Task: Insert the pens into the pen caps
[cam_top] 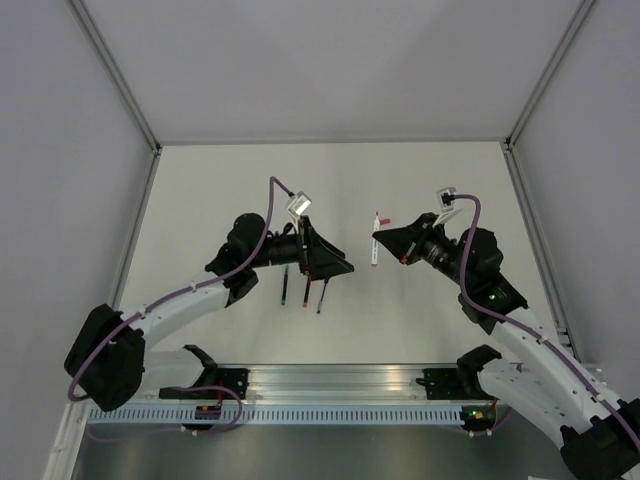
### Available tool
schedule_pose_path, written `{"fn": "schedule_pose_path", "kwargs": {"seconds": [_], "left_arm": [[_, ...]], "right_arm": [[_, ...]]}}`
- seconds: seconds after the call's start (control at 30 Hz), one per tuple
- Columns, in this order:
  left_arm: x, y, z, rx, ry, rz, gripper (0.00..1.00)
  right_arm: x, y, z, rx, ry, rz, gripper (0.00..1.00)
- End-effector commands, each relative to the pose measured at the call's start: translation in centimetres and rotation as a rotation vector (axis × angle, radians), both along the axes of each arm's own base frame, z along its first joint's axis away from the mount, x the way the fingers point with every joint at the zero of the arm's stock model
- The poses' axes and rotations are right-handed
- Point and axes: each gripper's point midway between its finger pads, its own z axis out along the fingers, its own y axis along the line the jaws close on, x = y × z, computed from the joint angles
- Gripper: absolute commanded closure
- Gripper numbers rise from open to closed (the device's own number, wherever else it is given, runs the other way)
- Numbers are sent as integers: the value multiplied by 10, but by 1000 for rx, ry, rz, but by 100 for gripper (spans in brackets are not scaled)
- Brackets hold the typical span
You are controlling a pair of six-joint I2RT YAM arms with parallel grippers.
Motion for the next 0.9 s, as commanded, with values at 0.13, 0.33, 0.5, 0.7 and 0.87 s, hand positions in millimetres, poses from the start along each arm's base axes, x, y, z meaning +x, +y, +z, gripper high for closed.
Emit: {"fn": "schedule_pose_path", "kwargs": {"seconds": [0.13, 0.33, 0.5, 0.7, 0.87], "left_arm": [[-5, -36, 44, -70, -105, -98, 12], [0, -55, 36, -57, -81, -116, 18], [-5, -73, 31, -52, -73, -158, 24], [-7, -82, 28, -54, -72, -173, 50], [-7, -80, 32, -59, -79, -159, 84]], "right_arm": [[-21, 13, 38, 173, -108, 86, 100], [-27, 13, 35, 196, -111, 94, 100], [-29, 11, 38, 204, -121, 92, 100], [-30, 10, 38, 203, -123, 89, 100], [-29, 11, 32, 198, -114, 87, 100]]}}
